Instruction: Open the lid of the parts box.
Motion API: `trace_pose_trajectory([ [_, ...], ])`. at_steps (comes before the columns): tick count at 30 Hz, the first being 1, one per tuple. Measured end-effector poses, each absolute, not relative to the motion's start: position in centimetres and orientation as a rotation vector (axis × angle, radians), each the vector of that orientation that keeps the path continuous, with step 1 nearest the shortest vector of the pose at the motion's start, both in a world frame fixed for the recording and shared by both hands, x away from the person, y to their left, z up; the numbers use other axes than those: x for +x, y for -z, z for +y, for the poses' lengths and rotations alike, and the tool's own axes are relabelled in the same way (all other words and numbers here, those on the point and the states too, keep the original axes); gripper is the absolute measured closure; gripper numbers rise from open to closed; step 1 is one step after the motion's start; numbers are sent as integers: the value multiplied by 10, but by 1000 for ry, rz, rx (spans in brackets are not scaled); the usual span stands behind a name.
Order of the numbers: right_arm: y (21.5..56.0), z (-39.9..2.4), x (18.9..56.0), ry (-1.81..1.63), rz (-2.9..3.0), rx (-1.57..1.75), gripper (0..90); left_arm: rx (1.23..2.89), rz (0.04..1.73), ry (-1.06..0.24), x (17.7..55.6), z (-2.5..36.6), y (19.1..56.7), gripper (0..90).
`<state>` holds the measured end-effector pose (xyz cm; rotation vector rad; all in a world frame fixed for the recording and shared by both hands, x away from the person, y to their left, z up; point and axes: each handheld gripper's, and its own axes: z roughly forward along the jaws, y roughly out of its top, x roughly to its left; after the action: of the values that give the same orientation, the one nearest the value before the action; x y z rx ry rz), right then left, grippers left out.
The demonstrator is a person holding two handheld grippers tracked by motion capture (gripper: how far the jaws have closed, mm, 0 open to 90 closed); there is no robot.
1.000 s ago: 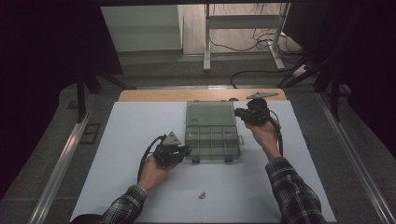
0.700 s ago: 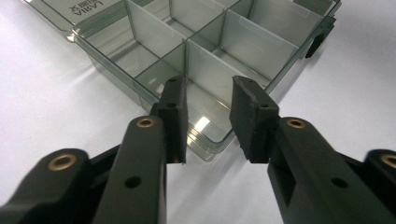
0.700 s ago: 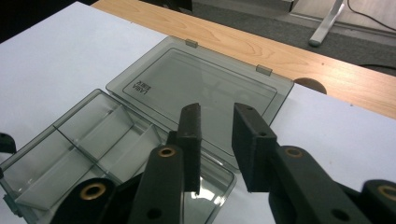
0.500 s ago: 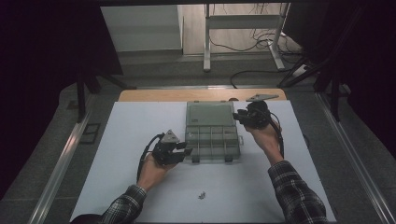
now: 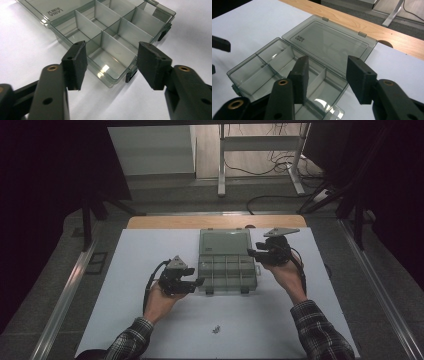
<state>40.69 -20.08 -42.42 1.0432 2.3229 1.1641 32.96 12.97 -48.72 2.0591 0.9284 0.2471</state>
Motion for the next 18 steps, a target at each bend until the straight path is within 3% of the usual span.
trace_pose_trajectory([
  [18,427,-204,380,-1177,2293,1005,263,2061,928,-234,319,147,472,178],
])
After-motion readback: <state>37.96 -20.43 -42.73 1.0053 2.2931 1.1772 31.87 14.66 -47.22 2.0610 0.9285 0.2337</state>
